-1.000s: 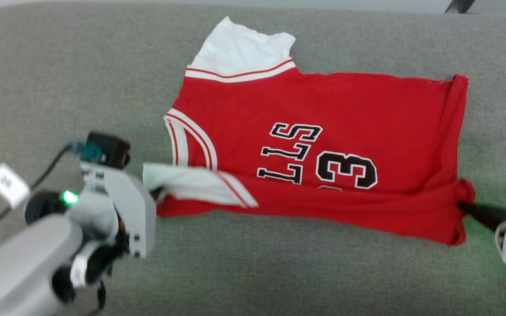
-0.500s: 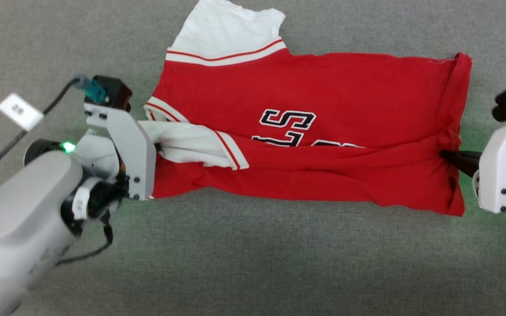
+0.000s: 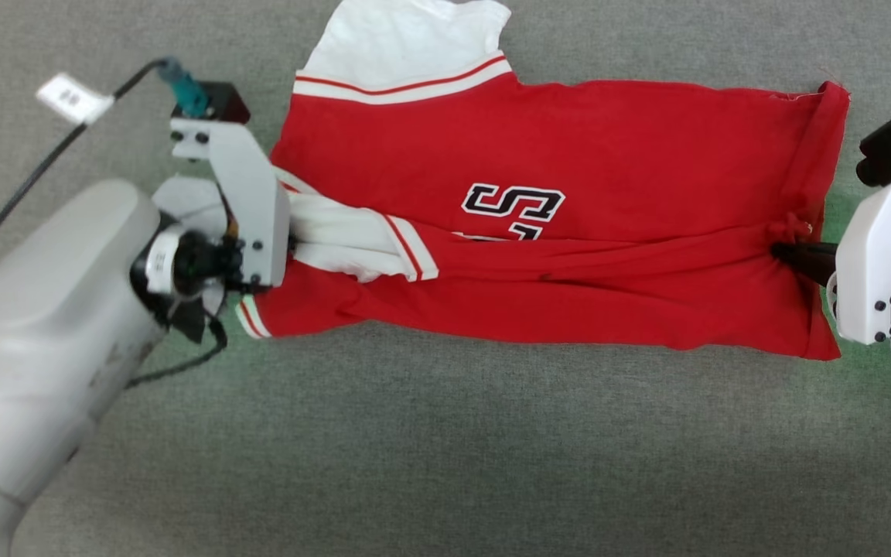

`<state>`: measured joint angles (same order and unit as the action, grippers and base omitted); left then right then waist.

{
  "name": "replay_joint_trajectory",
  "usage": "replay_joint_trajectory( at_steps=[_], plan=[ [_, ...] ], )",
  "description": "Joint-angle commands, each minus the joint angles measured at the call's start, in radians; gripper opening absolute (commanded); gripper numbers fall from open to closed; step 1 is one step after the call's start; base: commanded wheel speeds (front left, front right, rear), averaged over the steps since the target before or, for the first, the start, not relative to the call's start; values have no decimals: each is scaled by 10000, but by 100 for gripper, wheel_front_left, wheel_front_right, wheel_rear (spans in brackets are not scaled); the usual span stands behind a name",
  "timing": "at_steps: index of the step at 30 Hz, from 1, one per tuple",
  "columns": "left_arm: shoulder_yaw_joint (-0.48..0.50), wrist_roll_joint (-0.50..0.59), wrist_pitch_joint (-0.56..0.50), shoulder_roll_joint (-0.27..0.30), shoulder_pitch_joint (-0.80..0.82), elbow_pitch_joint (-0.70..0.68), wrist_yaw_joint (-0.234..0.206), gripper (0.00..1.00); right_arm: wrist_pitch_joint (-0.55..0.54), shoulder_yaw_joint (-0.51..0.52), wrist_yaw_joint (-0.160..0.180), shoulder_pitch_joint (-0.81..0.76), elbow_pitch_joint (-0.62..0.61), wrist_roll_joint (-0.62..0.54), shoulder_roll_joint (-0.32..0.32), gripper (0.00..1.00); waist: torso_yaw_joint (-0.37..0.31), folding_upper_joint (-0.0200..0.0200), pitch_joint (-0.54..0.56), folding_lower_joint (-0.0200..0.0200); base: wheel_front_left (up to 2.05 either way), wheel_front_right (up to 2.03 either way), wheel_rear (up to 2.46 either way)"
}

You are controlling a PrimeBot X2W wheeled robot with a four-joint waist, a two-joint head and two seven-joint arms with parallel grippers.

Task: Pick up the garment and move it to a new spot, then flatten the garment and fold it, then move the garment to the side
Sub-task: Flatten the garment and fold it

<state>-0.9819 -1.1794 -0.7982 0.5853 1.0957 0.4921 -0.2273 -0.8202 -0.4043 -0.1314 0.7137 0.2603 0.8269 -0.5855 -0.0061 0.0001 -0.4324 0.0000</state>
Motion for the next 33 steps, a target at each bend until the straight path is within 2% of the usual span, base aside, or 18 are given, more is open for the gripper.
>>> replay_joint_trajectory(
  at_steps=[1, 6, 13, 21, 33],
  plan=[
    [-391, 92, -259, -201, -243, 380, 55, 100, -32, -115, 15, 104, 141, 49, 14, 0, -13, -1, -29, 0, 0, 0, 0],
    [-790, 338, -1274, -447, 417, 1181, -149, 100, -223, -357, 17, 474, 487, 89, 78, 0, -59, -1, -60, 0, 0, 0, 0],
    [-779, 430, -1309, -773, 1043, 1584, 26, 100, -664, -366, 20, 1030, 1301, -103, 152, 0, -106, -1, -116, 0, 0, 0, 0],
    [-764, 395, -1135, -972, 1088, 1945, 235, 100, -1067, -375, 46, 1185, 2619, -417, 537, 0, -48, -1, -198, 0, 0, 0, 0],
    [-743, 315, -980, -1167, 1041, 2203, 426, 100, -1764, -880, 40, 1038, 3515, -345, 989, 0, 16, -1, -150, 0, 0, 0, 0]
  ],
)
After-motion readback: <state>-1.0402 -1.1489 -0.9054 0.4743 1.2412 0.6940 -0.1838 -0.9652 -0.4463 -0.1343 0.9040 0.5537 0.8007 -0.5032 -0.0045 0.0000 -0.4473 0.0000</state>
